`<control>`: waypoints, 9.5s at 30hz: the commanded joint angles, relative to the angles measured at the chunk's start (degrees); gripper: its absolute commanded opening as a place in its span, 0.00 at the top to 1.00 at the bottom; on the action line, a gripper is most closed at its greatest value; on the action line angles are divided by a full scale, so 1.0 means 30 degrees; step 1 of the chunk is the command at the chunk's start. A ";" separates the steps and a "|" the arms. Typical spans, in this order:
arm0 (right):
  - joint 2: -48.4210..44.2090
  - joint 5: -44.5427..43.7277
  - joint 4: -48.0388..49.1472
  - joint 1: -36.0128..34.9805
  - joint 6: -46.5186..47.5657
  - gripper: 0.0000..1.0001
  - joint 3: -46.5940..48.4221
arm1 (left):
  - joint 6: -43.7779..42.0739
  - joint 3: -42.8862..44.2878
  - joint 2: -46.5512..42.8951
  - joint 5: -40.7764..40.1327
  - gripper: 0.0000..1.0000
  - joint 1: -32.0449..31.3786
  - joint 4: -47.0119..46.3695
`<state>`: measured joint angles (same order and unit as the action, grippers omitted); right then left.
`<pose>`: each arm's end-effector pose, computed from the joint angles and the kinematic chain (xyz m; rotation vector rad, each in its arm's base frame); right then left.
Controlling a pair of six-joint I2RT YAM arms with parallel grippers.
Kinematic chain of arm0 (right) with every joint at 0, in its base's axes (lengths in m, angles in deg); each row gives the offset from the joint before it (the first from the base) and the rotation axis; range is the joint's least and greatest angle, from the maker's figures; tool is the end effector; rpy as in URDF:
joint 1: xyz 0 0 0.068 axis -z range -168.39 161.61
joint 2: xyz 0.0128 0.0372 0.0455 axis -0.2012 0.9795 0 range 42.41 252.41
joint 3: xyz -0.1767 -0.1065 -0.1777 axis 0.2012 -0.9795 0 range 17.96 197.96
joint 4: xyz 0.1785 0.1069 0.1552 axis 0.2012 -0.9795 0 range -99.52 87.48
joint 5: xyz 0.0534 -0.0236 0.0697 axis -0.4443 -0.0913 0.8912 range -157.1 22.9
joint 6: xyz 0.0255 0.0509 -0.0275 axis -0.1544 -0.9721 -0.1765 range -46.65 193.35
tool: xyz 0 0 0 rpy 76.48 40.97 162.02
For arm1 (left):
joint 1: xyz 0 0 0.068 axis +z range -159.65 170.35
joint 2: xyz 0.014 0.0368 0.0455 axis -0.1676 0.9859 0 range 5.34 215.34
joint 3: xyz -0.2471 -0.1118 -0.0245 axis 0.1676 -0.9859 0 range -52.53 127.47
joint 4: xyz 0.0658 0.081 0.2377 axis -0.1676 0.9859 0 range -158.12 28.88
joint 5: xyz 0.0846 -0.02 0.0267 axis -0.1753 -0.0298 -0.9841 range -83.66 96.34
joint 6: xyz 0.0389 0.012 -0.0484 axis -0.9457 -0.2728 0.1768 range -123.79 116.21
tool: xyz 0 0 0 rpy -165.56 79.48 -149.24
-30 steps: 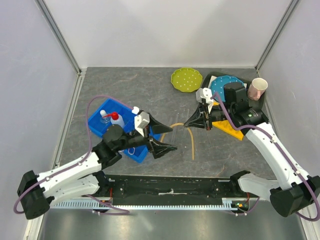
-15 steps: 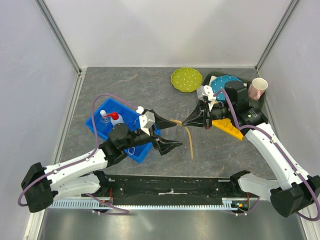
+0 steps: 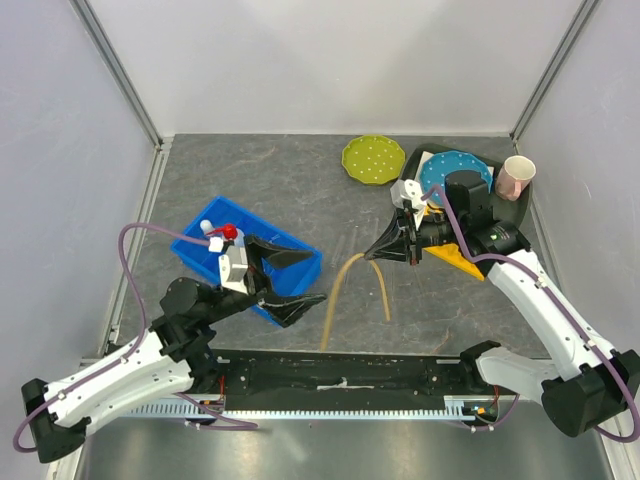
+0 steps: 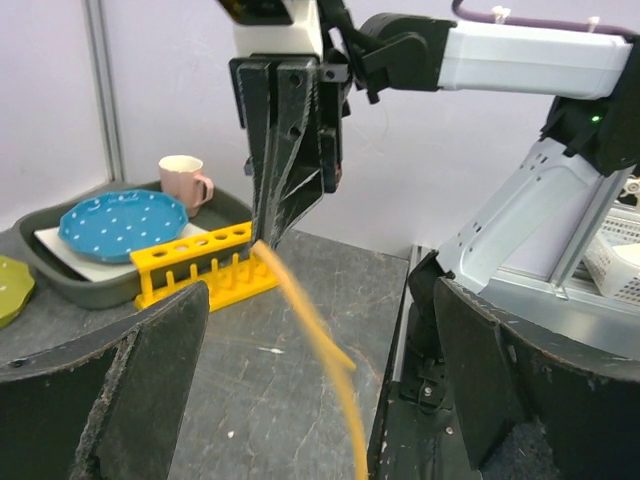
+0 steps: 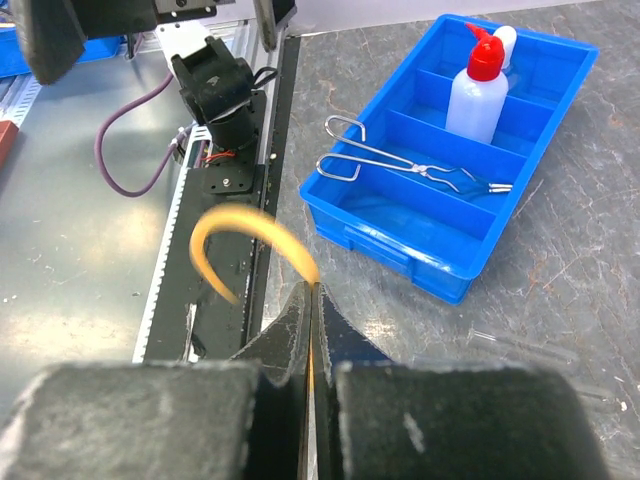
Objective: Organize the chemistry lab equipment
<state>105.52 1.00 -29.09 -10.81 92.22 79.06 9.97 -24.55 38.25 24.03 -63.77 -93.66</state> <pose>0.1924 0.1281 0.3559 -1.3075 1.4260 1.2457 0.0810 -0.1372 0.3380 0.7176 1.1112 -1.2076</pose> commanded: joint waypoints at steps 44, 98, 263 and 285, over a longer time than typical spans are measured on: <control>0.0144 0.1091 1.4393 -0.0732 -1.2121 1.00 -0.3902 | 0.2474 0.1571 1.3115 0.1428 0.49 -0.0151 -0.9505; -0.1057 -0.4154 0.3319 0.2929 -0.0876 0.09 -0.3196 | 0.3238 0.8913 0.7397 -0.3873 0.98 0.2249 2.3388; 0.0761 -0.6437 0.3346 0.3428 -1.3381 0.80 -0.1176 | 0.9739 0.7954 1.5890 -0.8447 0.09 -0.2142 0.0458; 0.0026 -0.3599 0.2209 0.3399 -0.9957 0.47 -0.1355 | 0.4851 0.7374 1.5576 -0.5522 0.85 -0.2231 0.1511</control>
<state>105.23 -16.53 -19.63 -0.27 56.07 71.78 33.57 0.35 89.59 4.04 -70.22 -87.47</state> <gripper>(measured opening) 0.439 0.284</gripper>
